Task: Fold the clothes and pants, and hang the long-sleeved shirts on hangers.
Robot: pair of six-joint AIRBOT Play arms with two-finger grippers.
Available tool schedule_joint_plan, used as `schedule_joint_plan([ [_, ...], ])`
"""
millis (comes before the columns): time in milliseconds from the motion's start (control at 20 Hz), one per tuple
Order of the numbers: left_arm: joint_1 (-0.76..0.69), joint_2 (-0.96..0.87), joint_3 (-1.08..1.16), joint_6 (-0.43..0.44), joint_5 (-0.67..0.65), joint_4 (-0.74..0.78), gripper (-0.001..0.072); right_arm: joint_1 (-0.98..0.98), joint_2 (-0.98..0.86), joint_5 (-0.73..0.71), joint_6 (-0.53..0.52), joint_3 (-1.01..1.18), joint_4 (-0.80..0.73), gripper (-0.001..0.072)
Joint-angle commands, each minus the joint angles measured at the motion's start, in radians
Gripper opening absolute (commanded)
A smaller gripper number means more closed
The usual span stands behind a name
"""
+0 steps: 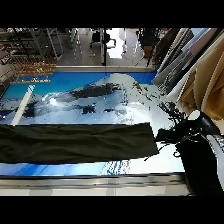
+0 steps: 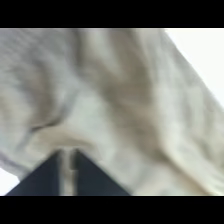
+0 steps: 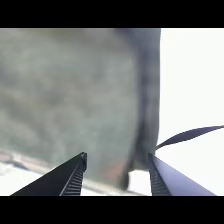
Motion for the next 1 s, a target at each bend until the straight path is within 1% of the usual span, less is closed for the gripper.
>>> schedule_joint_plan([
  [0,-0.021,0.056,0.006,0.012,-0.060,-0.130,0.0019,-0.093,-0.080,-0.052,-0.128,0.009,0.078,0.0517],
  [50,-0.034,0.072,-0.001,0.013,-0.091,-0.130,0.0019,-0.093,-0.108,-0.073,-0.164,0.009,0.107,0.0532],
  [150,-0.067,0.131,-0.061,0.028,-0.100,-0.130,0.0019,-0.092,-0.166,-0.085,-0.255,0.009,0.190,0.0532],
  [200,-0.085,0.164,-0.100,0.042,-0.100,-0.129,0.0018,-0.092,-0.189,-0.090,-0.279,0.009,0.216,0.0532],
  [350,-0.136,0.255,-0.215,0.082,-0.099,-0.130,0.0018,-0.092,-0.249,-0.093,-0.336,0.008,0.225,0.0535],
  [400,-0.153,0.287,-0.255,0.096,-0.091,-0.135,0.0018,-0.088,-0.262,-0.090,-0.364,0.008,0.240,0.0516],
  [450,-0.170,0.316,-0.293,0.119,-0.081,-0.151,0.0018,-0.079,-0.274,-0.089,-0.394,0.009,0.257,0.0461],
  [500,-0.189,0.347,-0.334,0.149,-0.078,-0.191,0.0018,-0.068,-0.276,-0.090,-0.421,0.009,0.270,0.0350],
  [550,-0.210,0.375,-0.375,0.177,-0.078,-0.241,0.0018,-0.053,-0.273,-0.085,-0.436,0.014,0.276,0.0161],
  [600,-0.237,0.406,-0.426,0.211,-0.077,-0.296,0.0018,-0.044,-0.268,-0.074,-0.436,0.031,0.265,0.0026],
  [650,-0.267,0.437,-0.480,0.238,-0.068,-0.328,0.0018,-0.041,-0.254,-0.068,-0.423,0.059,0.233,0.0024],
  [700,-0.307,0.472,-0.545,0.254,-0.043,-0.336,0.0018,-0.042,-0.228,-0.082,-0.364,0.093,0.172,0.0023],
  [750,-0.346,0.503,-0.613,0.256,-0.008,-0.335,0.0018,-0.048,-0.185,-0.122,-0.265,0.135,0.056,0.0023],
  [850,-0.435,0.557,-0.773,0.256,0.076,-0.336,0.0017,-0.049,-0.076,-0.218,-0.043,0.211,-0.251,0.0022],
  [900,-0.486,0.570,-0.855,0.256,0.119,-0.336,0.0018,-0.049,-0.027,-0.250,0.035,0.244,-0.385,0.0022],
  [950,-0.541,0.571,-0.927,0.255,0.162,-0.336,0.0018,-0.050,0.017,-0.256,0.078,0.279,-0.488,0.0022],
])
